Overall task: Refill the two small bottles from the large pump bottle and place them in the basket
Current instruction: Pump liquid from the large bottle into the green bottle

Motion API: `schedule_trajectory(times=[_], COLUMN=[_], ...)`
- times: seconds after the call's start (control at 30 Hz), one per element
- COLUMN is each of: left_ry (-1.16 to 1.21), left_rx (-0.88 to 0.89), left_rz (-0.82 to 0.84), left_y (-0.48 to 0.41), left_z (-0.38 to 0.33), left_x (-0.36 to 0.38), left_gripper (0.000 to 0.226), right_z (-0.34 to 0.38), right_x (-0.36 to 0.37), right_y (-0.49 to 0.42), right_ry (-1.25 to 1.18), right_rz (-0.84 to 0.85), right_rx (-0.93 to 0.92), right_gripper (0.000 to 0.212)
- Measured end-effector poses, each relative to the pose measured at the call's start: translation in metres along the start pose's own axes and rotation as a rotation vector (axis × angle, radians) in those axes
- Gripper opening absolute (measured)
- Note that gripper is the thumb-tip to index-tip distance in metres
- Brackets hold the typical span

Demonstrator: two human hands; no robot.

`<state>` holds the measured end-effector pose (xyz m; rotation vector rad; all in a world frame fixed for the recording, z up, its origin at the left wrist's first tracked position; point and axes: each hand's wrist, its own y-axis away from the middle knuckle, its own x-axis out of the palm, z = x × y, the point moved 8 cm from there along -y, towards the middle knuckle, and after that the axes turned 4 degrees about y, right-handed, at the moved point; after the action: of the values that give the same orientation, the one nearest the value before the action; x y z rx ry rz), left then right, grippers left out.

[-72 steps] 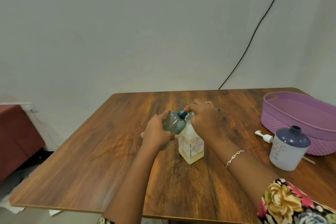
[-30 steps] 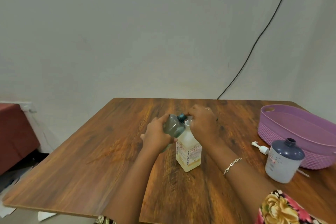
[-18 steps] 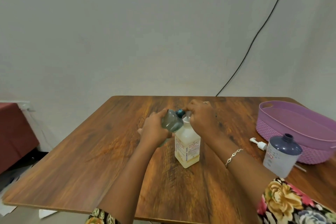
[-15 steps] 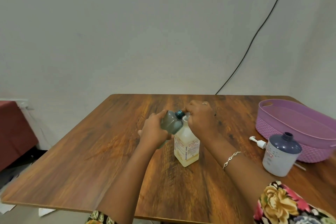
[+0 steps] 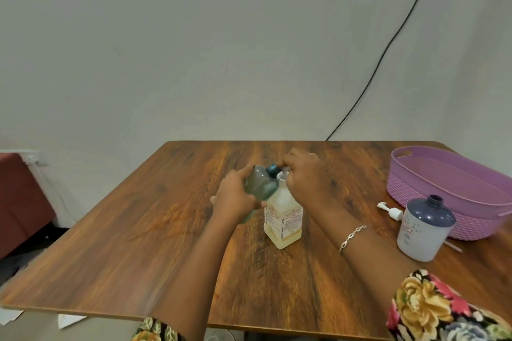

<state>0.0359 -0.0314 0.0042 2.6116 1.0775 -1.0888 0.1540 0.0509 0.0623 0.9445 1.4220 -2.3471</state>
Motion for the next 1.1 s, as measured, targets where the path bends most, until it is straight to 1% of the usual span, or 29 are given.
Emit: schedule_trajectory(times=[0.07, 0.2, 0.37, 0.53, 0.7, 0.83, 0.87, 1.0, 1.1], left_ry=[0.026, 0.080, 0.088, 0.065, 0.108, 0.110, 0.102, 0.098, 0.123], left_rx=[-0.014, -0.026, 0.011, -0.016, -0.031, -0.005, -0.001, -0.025, -0.035], left_rz=[0.003, 0.001, -0.036, 0.006, 0.010, -0.018, -0.023, -0.003, 0.000], left_y=[0.002, 0.003, 0.001, 0.001, 0.003, -0.001, -0.003, 0.001, 0.005], left_z=[0.007, 0.008, -0.002, 0.006, 0.008, -0.002, -0.003, 0.005, 0.009], left_x=[0.005, 0.006, -0.002, 0.007, 0.007, -0.002, -0.002, 0.004, 0.008], left_gripper=[0.092, 0.093, 0.093, 0.093, 0.094, 0.093, 0.093, 0.092, 0.093], right_z=[0.001, -0.002, -0.007, -0.007, -0.004, -0.005, -0.004, -0.002, -0.004], right_x=[0.004, 0.008, 0.004, 0.007, 0.007, 0.002, 0.001, 0.001, 0.005], right_y=[0.007, -0.002, -0.018, -0.002, 0.000, -0.011, -0.010, 0.013, 0.016], right_ry=[-0.028, -0.059, -0.055, -0.072, -0.064, -0.083, -0.084, -0.115, -0.139], right_rz=[-0.011, 0.024, 0.089, -0.027, -0.027, 0.041, 0.038, -0.064, -0.060], right_rx=[0.005, 0.027, 0.060, 0.078, 0.063, 0.037, 0.034, 0.016, 0.041], right_gripper=[0.022, 0.023, 0.024, 0.022, 0.021, 0.027, 0.026, 0.025, 0.027])
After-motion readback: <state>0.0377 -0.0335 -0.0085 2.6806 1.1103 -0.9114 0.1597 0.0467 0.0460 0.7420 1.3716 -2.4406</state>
